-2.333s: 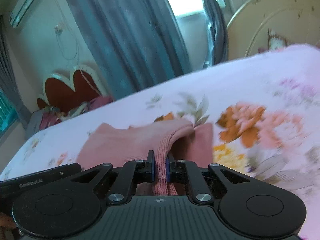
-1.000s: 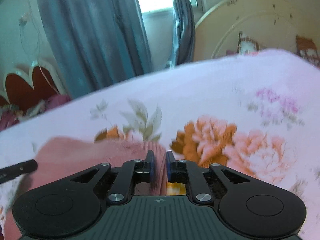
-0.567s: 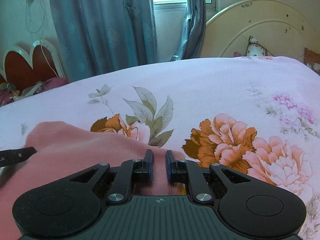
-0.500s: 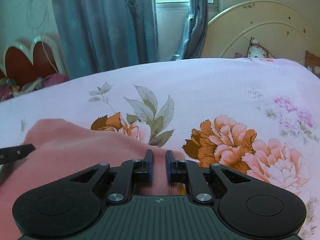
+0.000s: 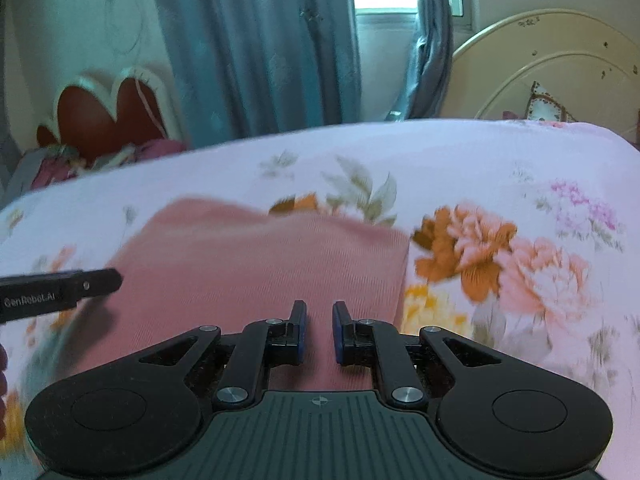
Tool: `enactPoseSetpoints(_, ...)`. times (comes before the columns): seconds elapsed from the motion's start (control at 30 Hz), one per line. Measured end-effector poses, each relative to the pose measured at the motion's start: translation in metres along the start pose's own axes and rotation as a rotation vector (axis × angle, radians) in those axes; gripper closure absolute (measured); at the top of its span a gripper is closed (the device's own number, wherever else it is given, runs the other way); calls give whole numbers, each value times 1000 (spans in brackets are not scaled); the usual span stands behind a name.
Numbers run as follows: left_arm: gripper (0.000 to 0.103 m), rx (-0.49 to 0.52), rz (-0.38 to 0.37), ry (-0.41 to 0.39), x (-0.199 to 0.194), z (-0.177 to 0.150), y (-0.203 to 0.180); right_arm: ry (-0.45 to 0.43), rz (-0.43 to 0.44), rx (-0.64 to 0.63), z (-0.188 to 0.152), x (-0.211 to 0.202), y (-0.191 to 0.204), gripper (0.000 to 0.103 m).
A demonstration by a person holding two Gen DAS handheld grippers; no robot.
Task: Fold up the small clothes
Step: 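Open the right gripper and hover both grippers over the folded bundle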
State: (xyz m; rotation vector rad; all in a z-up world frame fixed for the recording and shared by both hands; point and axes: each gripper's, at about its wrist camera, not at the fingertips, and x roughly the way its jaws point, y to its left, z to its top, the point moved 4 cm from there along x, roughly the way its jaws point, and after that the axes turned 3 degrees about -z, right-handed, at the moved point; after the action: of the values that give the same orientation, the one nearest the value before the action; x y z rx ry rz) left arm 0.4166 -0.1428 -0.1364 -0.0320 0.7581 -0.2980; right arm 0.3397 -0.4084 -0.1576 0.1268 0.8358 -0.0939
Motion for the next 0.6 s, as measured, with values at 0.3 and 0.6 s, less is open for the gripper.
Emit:
enactPoseSetpoints(0.3,51,-10,-25,21,-20,-17,-2,-4,-66,-95,-14,-2,-6,91)
enactPoseSetpoints(0.6,51,-11,-66,63,-49,-46,-2,-15,26,-139,-47,-65,13,91)
